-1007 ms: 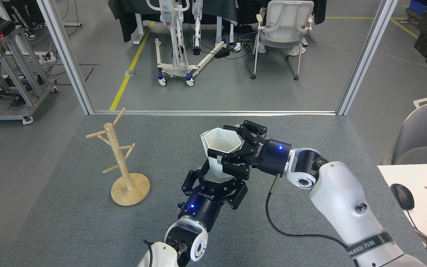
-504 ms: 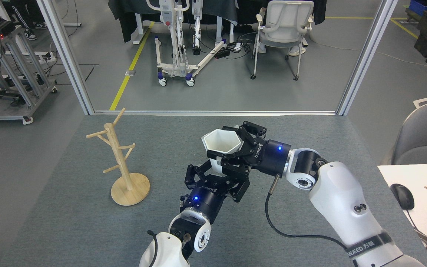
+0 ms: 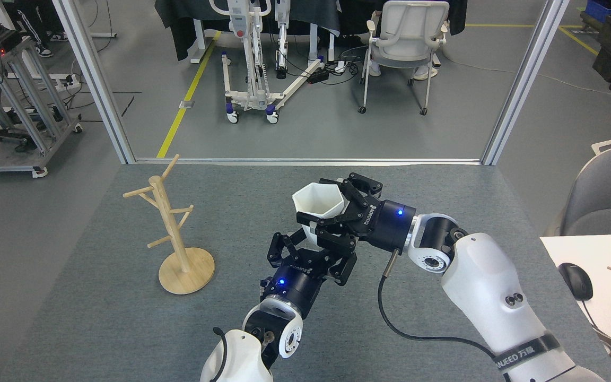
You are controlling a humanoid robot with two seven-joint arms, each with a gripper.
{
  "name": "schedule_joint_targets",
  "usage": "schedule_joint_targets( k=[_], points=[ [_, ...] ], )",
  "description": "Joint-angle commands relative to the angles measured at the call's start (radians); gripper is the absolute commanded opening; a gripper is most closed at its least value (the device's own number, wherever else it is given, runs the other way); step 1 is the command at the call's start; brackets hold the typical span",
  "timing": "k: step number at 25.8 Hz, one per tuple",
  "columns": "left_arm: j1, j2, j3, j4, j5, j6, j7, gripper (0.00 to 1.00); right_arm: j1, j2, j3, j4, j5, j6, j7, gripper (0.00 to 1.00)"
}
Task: Hang cup on storage rack
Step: 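Move the left gripper up under the cup and grasp it, then open the right gripper and withdraw it from the cup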
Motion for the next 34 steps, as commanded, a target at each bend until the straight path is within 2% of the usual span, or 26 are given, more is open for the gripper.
schedule_joint_targets(
  k=[1,4,6,7,9,10,11,16,20,24,28,34],
  points=[
    [-0.002,0.000,0.000,0.000,0.000,0.002,0.006,0.34,0.002,0.000,0.000,0.000,0.000,-0.021,-0.002,0.38],
    [-0.001,0.003,0.000,-0.008,0.000,-0.004,0.011,0.29,0.003,0.000,0.000,0.000,-0.002,-0.021,-0.003,0.38],
    [0.002,0.005,0.000,-0.017,-0.002,-0.012,0.018,0.28,0.003,0.000,-0.002,0.000,-0.002,-0.021,-0.003,0.43],
    [0.005,0.005,0.000,-0.026,0.000,-0.012,0.032,0.27,0.003,0.000,-0.005,0.000,-0.005,-0.021,-0.005,0.51],
    [0.008,0.009,0.000,-0.039,0.000,-0.012,0.057,0.27,0.003,-0.002,-0.015,0.000,-0.015,-0.021,-0.013,0.80],
    [0.010,0.011,0.000,-0.039,0.001,-0.010,0.067,0.27,0.003,-0.002,-0.017,0.000,-0.019,-0.021,-0.016,0.91],
    [0.013,0.012,0.002,-0.040,0.001,-0.010,0.078,0.27,0.003,-0.002,-0.018,0.000,-0.020,-0.021,-0.016,0.96],
    [0.036,0.015,0.008,-0.042,0.004,-0.010,0.141,0.24,0.003,-0.002,-0.018,0.000,-0.022,-0.021,-0.016,0.99],
    [0.036,0.012,0.008,-0.040,0.004,-0.006,0.144,0.24,0.003,-0.002,-0.020,0.000,-0.029,-0.021,-0.016,0.99],
    [0.036,0.012,0.008,-0.040,0.004,-0.001,0.144,0.23,0.003,-0.002,-0.031,0.000,-0.066,-0.021,-0.016,0.99],
    [0.036,0.011,0.011,-0.040,0.006,0.002,0.155,0.20,0.012,-0.011,-0.097,-0.002,-0.126,-0.021,-0.016,0.99],
    [0.036,0.009,0.011,-0.040,0.006,0.002,0.159,0.20,0.020,-0.040,-0.187,0.000,-0.166,-0.021,-0.014,0.99]
  ],
)
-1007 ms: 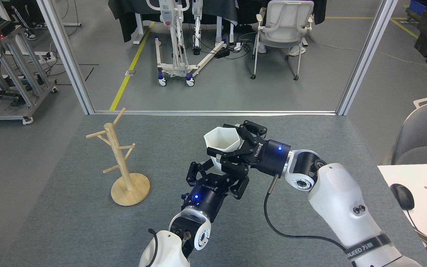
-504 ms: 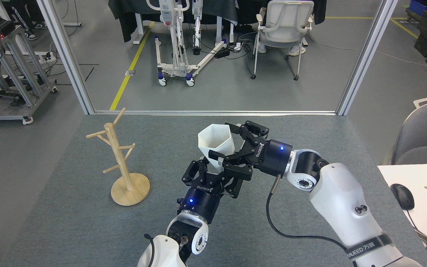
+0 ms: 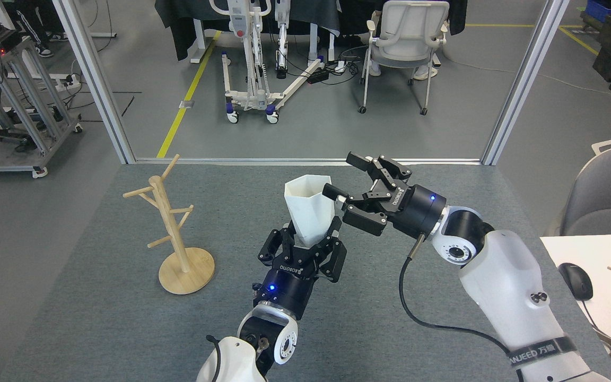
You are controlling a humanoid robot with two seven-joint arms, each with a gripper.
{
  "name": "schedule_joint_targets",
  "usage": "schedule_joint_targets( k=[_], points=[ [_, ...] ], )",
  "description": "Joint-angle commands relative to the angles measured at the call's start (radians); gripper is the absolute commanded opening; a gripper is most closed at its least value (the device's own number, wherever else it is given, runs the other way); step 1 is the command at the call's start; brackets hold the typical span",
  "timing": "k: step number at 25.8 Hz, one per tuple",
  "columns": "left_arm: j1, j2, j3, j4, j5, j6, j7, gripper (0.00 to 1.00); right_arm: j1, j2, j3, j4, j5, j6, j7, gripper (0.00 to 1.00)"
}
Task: Hang cup on storage rack
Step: 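Open the right gripper and withdraw it from the cup, then carry the cup with the left gripper to the wooden stand's arm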
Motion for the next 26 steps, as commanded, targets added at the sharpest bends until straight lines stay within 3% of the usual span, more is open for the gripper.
schedule_joint_targets(
  k=[1,7,10,15,21,26],
  points=[
    [0.001,0.000,0.000,-0.001,0.000,-0.001,0.002,0.20,0.013,-0.027,-0.062,0.001,-0.018,-0.003,0.006,0.99],
    [0.003,0.001,0.002,-0.001,0.003,0.000,0.023,0.15,0.134,-0.069,-0.250,0.002,-0.017,-0.003,0.008,0.99],
    [0.006,0.003,0.017,-0.002,0.067,0.000,0.135,0.11,0.199,-0.095,-0.335,0.010,-0.015,-0.003,0.009,0.99],
    [0.033,0.009,0.040,-0.002,0.229,-0.011,0.376,0.08,0.297,-0.095,-0.442,0.025,0.005,-0.003,0.012,0.99],
    [0.084,0.012,0.071,-0.016,0.350,-0.060,0.542,0.08,0.335,-0.089,-0.516,0.038,0.124,-0.003,0.014,0.98],
    [0.098,0.012,0.083,-0.014,0.397,-0.107,0.568,0.08,0.351,-0.084,-0.520,0.053,0.186,-0.003,0.014,0.98]
  ],
)
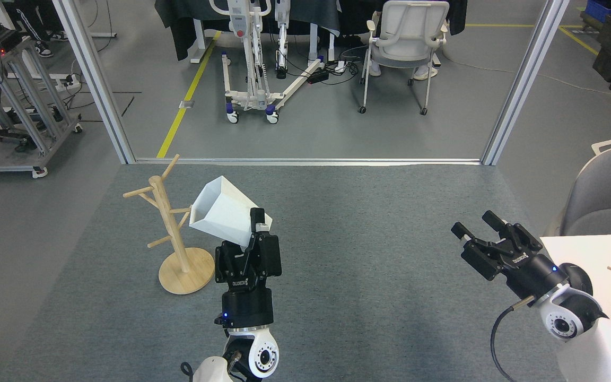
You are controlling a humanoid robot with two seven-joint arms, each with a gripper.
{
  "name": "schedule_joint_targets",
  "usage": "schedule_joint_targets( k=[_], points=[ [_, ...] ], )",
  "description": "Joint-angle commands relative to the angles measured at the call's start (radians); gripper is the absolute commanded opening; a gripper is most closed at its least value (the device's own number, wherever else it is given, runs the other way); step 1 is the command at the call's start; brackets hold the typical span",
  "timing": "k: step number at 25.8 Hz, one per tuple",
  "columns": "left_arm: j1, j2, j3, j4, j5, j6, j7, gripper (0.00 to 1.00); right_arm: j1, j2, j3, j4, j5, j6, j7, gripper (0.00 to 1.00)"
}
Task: Hang cup on storage rack
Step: 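Carry the cup with the left gripper to the wooden stand's arm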
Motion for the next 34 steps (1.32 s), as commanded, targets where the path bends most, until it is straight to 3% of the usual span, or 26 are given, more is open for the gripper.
schedule_joint_targets(
  k=[1,11,18,23,31,34],
  points=[
    [0.008,0.002,0.006,-0.003,0.022,-0.023,0.019,0.08,0.016,0.005,-0.006,0.008,0.048,0.000,0.000,0.98],
    [0.008,0.022,0.003,-0.001,-0.067,-0.012,-0.007,0.05,0.029,0.032,-0.009,0.008,0.060,0.000,-0.002,0.98],
    [0.035,0.181,0.003,-0.067,-0.181,-0.012,-0.158,0.00,0.031,0.035,-0.009,0.008,0.062,0.009,-0.002,0.98],
    [0.065,0.246,0.003,-0.072,-0.222,-0.024,-0.276,0.01,0.031,0.051,-0.009,0.008,0.065,0.057,-0.002,0.98],
    [0.069,0.272,0.039,-0.078,-0.277,0.007,-0.283,0.00,0.031,0.092,-0.006,0.008,0.171,0.195,-0.006,0.98],
    [0.068,0.272,0.039,-0.094,-0.363,0.020,-0.293,0.00,0.031,0.104,0.003,0.007,0.182,0.299,-0.011,0.97]
  ],
)
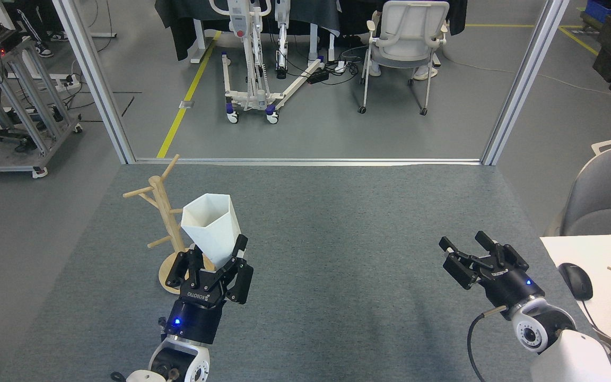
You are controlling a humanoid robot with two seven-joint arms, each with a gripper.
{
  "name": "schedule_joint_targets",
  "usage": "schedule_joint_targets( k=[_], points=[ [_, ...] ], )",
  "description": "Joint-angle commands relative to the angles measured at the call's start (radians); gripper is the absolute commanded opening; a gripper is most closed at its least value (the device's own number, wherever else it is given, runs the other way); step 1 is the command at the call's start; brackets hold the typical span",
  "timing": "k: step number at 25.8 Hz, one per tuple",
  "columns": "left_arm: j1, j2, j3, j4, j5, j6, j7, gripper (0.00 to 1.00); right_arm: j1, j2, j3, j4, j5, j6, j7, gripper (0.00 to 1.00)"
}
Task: Hang cup on storage rack
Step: 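Carry the cup with the left gripper to the wooden stand's arm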
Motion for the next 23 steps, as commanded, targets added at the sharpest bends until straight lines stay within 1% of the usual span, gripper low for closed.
schedule_joint_targets(
  k=[1,4,6,7,9,10,12,14,18,20,23],
  points=[
    [-0.002,0.004,0.005,-0.012,-0.068,0.013,-0.005,0.00,-0.002,0.014,0.012,-0.001,0.026,0.133,-0.013,0.97],
    [-0.005,0.003,0.010,-0.015,-0.051,-0.001,0.001,0.00,0.000,0.017,0.051,0.004,0.063,0.256,-0.082,0.97],
    [-0.007,0.003,0.010,-0.019,-0.002,-0.022,0.008,0.00,0.000,0.018,0.094,0.004,0.071,0.322,-0.136,0.97],
    [-0.010,0.003,0.010,-0.013,0.041,-0.053,0.019,0.00,0.000,0.020,0.107,0.004,0.074,0.358,-0.158,0.97],
    [-0.013,-0.010,0.011,0.011,0.156,-0.154,0.050,0.00,0.002,0.034,0.132,0.004,0.085,0.426,-0.179,0.98],
    [-0.013,-0.016,0.011,0.027,0.203,-0.196,0.071,0.00,0.000,0.037,0.143,0.004,0.091,0.441,-0.182,0.98],
    [-0.016,-0.031,0.011,0.048,0.263,-0.245,0.097,0.00,0.002,0.038,0.150,0.004,0.094,0.452,-0.185,0.98],
    [-0.025,-0.045,0.011,0.066,0.280,-0.269,0.097,0.00,0.003,0.038,0.153,0.004,0.095,0.454,-0.187,0.98],
    [-0.056,-0.066,0.010,0.106,0.352,-0.377,0.097,0.00,0.023,0.038,0.163,0.002,0.103,0.470,-0.213,0.98],
    [-0.073,-0.082,0.008,0.136,0.404,-0.403,0.097,0.00,0.023,0.038,0.169,0.002,0.106,0.480,-0.219,0.98],
    [-0.099,-0.091,0.008,0.178,0.431,-0.410,0.097,0.00,0.023,0.038,0.170,0.004,0.106,0.481,-0.219,0.98]
  ],
)
